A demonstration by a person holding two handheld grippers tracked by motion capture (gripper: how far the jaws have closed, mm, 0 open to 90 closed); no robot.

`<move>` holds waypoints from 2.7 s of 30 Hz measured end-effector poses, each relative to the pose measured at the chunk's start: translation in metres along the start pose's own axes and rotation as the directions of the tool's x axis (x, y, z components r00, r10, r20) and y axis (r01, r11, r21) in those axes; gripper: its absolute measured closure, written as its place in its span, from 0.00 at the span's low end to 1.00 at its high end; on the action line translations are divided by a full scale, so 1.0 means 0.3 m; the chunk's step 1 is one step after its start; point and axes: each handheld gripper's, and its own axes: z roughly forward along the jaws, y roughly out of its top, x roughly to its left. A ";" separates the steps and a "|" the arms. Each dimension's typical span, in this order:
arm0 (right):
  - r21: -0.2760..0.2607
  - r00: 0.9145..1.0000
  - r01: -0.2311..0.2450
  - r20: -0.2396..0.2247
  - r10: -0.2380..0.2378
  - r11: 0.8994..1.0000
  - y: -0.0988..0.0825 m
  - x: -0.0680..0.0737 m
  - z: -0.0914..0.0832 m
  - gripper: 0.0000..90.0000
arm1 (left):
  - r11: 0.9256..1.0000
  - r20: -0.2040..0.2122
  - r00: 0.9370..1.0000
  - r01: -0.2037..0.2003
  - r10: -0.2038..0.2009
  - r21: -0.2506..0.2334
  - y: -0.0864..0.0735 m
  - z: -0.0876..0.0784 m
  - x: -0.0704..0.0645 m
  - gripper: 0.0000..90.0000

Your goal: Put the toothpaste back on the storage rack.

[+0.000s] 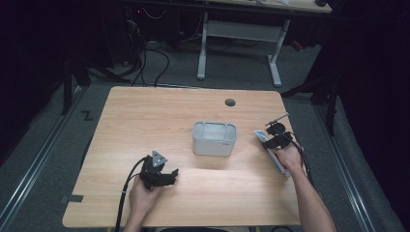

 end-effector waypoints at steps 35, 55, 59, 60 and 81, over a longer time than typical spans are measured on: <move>-0.323 0.964 -0.081 -0.265 -0.008 0.943 -0.012 0.054 -0.206 0.80 | 1.000 -0.004 1.000 0.004 -0.004 0.000 0.002 0.001 0.004 0.26; -0.421 0.958 -0.019 -0.268 -0.104 0.907 -0.028 0.137 -0.309 0.79 | 1.000 -0.004 1.000 0.004 -0.004 0.001 0.002 0.001 0.004 0.27; -0.437 0.953 -0.009 -0.277 -0.126 0.900 -0.026 0.155 -0.318 0.79 | 1.000 -0.004 1.000 0.004 -0.004 0.000 0.002 0.001 0.004 0.27; -0.449 0.951 -0.006 -0.280 -0.134 0.894 -0.029 0.165 -0.325 0.79 | 1.000 -0.004 1.000 0.004 -0.004 0.000 0.002 0.001 0.004 0.27; -0.537 0.919 0.064 -0.297 -0.259 0.841 0.010 0.296 -0.392 0.79 | 1.000 -0.007 1.000 0.000 0.000 0.001 0.002 0.002 0.003 0.26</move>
